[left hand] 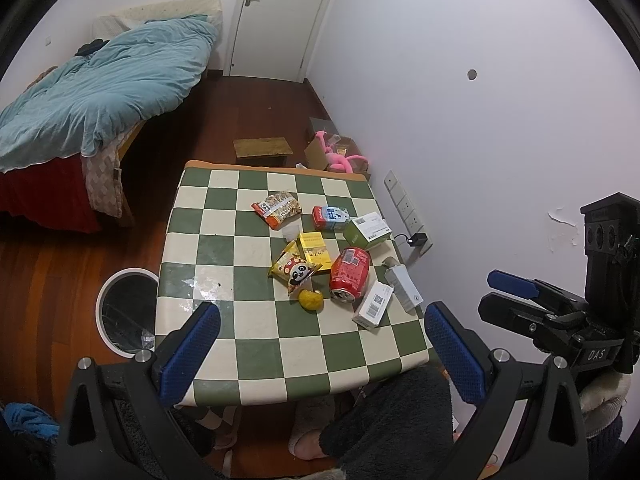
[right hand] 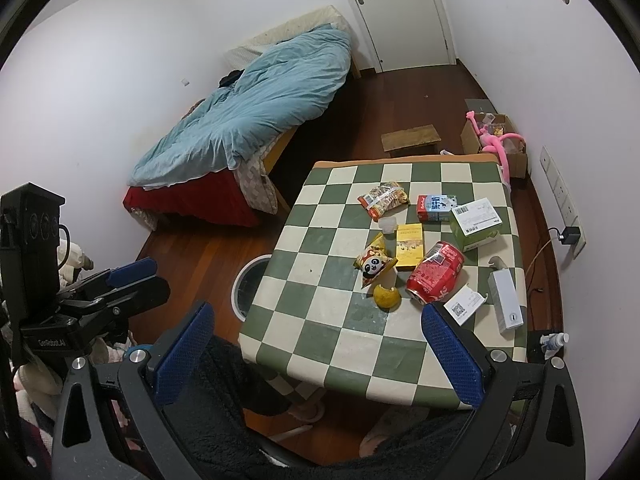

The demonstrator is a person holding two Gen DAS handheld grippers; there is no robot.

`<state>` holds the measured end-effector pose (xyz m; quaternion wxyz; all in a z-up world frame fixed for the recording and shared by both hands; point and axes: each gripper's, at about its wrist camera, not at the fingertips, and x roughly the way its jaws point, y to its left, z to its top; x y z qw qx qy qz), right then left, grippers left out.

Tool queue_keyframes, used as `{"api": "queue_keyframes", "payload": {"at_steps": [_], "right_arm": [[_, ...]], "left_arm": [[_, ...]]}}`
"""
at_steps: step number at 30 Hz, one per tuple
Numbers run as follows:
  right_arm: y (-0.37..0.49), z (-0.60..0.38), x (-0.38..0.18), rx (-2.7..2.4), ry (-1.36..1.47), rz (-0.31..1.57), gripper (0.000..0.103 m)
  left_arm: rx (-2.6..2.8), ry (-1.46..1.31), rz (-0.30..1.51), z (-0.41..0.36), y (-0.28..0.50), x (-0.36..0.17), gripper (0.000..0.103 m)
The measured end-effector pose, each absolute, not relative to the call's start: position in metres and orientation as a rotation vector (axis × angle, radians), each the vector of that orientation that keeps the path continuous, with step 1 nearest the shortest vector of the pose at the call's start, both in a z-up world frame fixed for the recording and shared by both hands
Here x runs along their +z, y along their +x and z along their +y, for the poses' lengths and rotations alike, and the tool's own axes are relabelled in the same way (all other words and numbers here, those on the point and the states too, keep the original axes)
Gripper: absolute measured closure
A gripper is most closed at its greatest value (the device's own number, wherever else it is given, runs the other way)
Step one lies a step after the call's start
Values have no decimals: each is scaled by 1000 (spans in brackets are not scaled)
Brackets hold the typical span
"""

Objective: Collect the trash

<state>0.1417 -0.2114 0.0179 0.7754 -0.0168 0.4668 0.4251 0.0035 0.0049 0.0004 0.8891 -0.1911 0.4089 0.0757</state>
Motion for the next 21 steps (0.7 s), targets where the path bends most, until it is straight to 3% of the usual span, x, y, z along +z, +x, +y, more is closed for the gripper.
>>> {"api": "queue_keyframes", "payload": {"at_steps": [21], "right_arm": [[144, -205, 25, 924, -34, 1005, 0]], "left_arm": [[152, -402, 846, 7, 3, 2, 0]]}}
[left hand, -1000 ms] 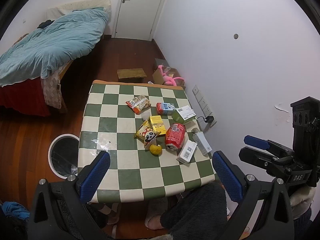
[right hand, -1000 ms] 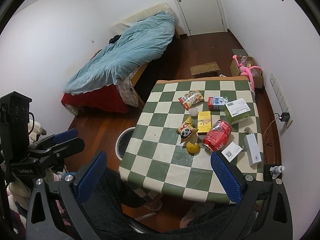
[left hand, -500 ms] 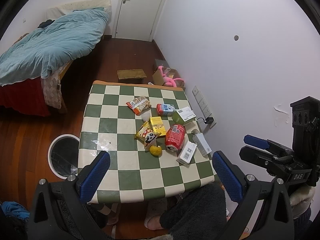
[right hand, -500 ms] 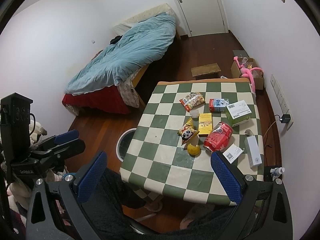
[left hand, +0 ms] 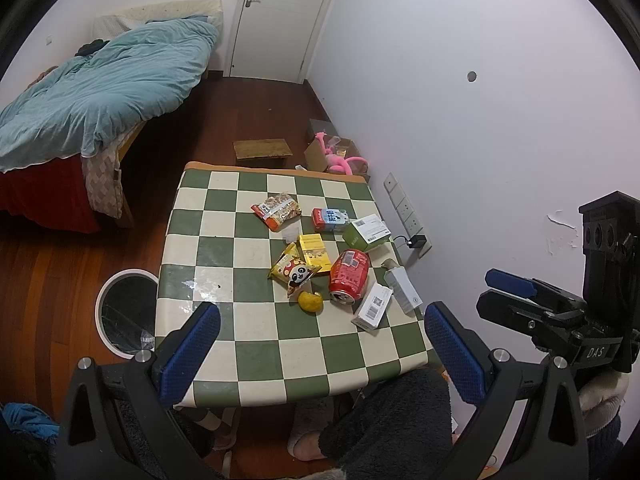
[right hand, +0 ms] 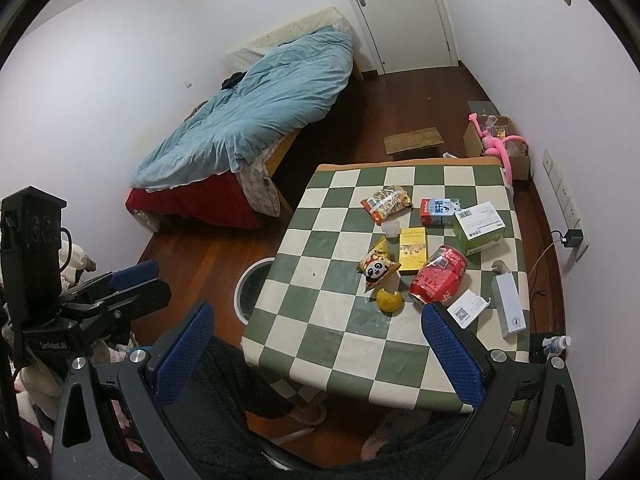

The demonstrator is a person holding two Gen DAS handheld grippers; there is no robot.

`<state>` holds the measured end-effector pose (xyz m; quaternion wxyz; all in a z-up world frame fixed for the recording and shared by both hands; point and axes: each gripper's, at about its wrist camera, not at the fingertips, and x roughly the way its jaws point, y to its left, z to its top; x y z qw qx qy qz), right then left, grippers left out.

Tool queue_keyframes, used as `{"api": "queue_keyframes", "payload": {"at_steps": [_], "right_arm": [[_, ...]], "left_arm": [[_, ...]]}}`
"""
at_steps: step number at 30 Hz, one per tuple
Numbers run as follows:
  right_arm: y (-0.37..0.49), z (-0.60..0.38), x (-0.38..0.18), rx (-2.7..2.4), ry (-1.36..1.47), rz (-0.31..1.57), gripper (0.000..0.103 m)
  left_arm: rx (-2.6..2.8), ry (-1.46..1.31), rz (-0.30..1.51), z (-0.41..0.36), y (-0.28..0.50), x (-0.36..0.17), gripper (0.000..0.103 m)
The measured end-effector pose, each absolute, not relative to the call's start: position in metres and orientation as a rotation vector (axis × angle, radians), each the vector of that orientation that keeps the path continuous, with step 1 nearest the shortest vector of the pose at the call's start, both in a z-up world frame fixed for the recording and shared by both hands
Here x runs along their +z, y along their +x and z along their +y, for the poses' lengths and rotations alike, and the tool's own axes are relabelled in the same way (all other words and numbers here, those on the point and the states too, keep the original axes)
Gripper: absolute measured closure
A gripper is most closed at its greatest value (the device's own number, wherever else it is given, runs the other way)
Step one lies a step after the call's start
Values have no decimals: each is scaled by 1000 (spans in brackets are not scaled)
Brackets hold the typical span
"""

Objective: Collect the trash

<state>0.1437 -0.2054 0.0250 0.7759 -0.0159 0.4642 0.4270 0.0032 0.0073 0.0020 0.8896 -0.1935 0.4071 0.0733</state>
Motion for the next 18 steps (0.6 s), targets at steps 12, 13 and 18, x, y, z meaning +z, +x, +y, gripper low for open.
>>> {"api": "queue_keyframes", "payload": {"at_steps": [12, 13, 18], "right_arm": [[145, -202, 26, 930, -12, 996, 0], [146, -203, 25, 926, -7, 996, 0], [154, -214, 7, 832, 56, 1011, 0]], "left_arm": [[175, -385, 846, 7, 8, 3, 0], [191, -377, 845, 7, 12, 3, 0], [352, -312, 827, 12, 38, -19, 0]]}}
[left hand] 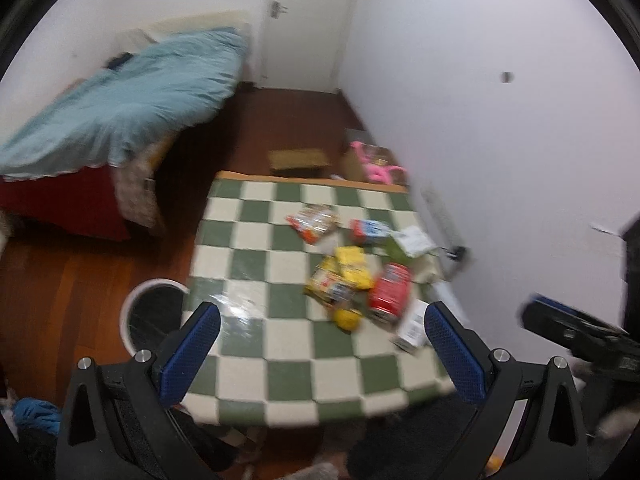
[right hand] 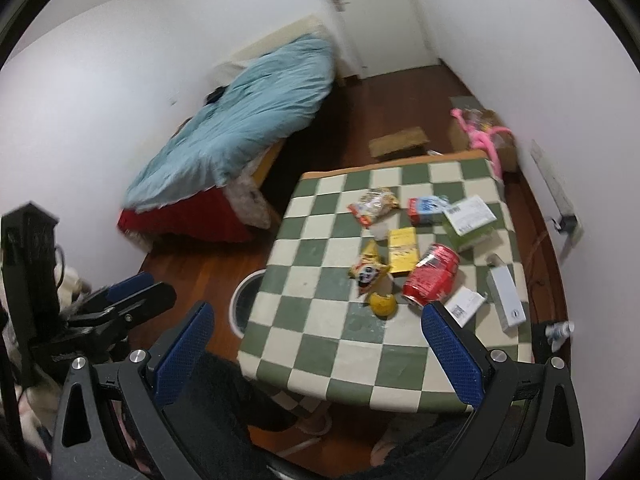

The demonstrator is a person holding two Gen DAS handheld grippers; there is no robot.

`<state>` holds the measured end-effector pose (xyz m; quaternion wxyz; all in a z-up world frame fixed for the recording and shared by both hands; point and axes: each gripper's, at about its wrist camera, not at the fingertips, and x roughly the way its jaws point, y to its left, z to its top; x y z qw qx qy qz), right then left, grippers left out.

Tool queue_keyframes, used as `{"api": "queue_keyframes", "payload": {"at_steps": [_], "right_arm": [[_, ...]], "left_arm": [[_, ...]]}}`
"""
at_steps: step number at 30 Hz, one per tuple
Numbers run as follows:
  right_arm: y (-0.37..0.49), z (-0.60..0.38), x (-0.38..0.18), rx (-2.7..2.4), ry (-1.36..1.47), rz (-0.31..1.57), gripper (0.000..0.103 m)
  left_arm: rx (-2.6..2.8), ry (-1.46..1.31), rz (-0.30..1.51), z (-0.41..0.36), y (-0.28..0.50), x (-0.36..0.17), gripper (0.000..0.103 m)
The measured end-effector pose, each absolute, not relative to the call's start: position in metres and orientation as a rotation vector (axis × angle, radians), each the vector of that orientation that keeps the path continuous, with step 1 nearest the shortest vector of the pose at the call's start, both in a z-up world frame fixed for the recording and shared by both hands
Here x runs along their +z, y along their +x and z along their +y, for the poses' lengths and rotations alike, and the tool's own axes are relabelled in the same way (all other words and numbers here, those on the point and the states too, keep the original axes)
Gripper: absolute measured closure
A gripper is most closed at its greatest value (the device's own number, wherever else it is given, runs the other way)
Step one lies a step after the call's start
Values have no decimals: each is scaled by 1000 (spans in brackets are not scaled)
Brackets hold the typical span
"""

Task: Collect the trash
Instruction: 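Grasp the torn white box with the right tool while the left tool grasps the yellow chip bag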

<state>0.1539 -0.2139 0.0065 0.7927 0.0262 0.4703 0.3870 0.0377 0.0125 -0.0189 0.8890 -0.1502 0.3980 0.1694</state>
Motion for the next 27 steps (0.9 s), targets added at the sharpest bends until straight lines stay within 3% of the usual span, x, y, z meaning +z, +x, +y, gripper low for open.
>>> {"api": "queue_keyframes", "payload": {"at_steps": [6, 8, 10, 12, 20, 27], "right_arm": [[188, -224, -71, 578, 147, 1130, 1], [204, -225, -106, 516, 161, 1173, 9], [222, -222, -143, 454, 155, 1220, 28], [235, -221, -174, 406, 158, 1253, 30], [280, -208, -268, 259, 153, 1366, 30], [284, -202, -293, 243, 88, 1374, 43]], "left_arm": [[501, -256, 947, 33, 90, -108, 0], [507, -279, 1010, 42, 102, -139, 0], [504, -310, 1091, 49, 120, -172, 0], [497, -338, 1150, 54, 131, -195, 0], [363, -403, 1237, 55, 184, -235, 0], [251, -468, 1288, 52, 233, -260, 0]]}}
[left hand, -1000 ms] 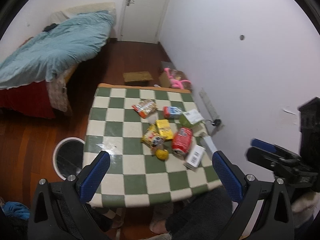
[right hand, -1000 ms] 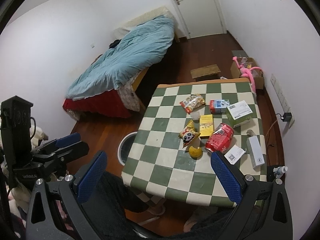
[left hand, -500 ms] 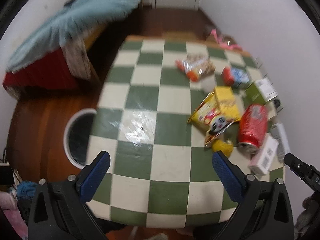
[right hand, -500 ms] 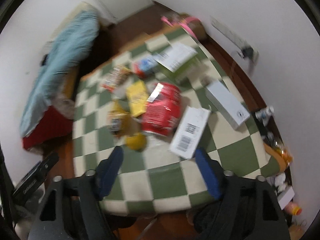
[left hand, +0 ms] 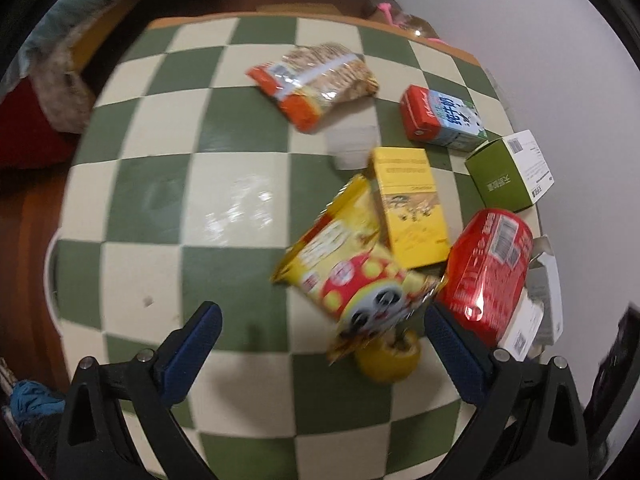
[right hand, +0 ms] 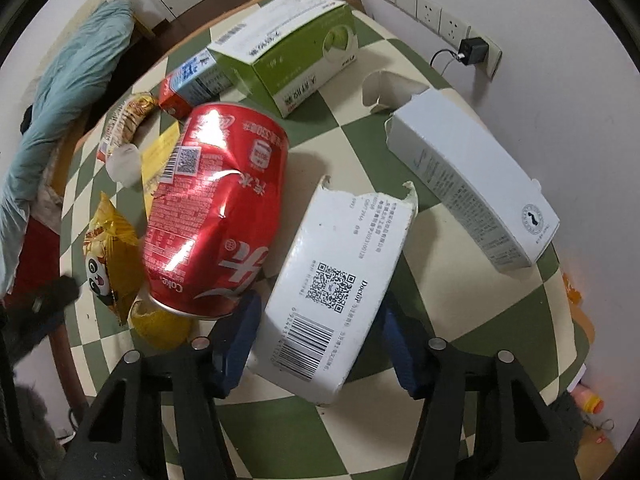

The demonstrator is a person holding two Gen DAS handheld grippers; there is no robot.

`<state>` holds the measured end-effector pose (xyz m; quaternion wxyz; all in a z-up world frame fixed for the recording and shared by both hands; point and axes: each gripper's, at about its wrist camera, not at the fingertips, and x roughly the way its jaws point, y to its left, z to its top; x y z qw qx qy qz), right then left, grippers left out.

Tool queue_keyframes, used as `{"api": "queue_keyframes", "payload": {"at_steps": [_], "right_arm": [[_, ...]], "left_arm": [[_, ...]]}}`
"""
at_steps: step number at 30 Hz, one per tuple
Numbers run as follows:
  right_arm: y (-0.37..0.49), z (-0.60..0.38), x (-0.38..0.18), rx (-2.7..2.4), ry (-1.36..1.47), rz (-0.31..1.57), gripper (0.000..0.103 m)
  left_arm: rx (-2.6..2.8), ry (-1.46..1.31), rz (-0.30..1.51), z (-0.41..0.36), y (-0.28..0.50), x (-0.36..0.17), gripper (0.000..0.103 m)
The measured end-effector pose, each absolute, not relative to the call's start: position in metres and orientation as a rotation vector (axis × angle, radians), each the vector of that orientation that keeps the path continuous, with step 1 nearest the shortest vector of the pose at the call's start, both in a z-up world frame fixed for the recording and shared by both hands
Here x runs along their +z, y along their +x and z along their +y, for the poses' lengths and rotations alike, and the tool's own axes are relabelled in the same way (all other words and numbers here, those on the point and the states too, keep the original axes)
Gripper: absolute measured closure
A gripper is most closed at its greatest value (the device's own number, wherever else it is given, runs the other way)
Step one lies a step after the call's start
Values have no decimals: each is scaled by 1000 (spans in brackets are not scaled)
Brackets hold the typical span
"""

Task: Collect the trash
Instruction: 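Grasp the torn white box with the right tool while the left tool grasps the yellow chip bag, then carry the white box and chip bag to the bin and release both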

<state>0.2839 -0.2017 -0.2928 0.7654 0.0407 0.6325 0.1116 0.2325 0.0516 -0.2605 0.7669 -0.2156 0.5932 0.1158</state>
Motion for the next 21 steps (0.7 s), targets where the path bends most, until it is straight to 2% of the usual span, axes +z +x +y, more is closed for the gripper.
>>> {"api": "queue_keyframes", "payload": {"at_steps": [4, 6, 10, 12, 14, 15, 21], "right_arm": [[278, -205, -292, 240, 51, 1382, 43], [282, -207, -293, 240, 61, 1394, 42], [289, -206, -298, 210, 68, 1413, 40], [290, -204, -298, 198, 72, 1408, 40], [289, -201, -298, 191, 49, 1408, 40], [288, -200, -298, 193, 36, 1403, 42], [280, -200, -295, 227, 25, 1380, 49]], "left_arm": [[220, -502, 1297, 50, 251, -275, 3], [208, -516, 1306, 49, 259, -283, 9], [214, -503, 1272, 50, 266, -284, 11], [208, -503, 1255, 52, 264, -281, 20], [204, -487, 1248, 50, 263, -278, 24], [201, -468, 1243, 48, 262, -276, 28], [201, -358, 1224, 34, 247, -271, 34]]}}
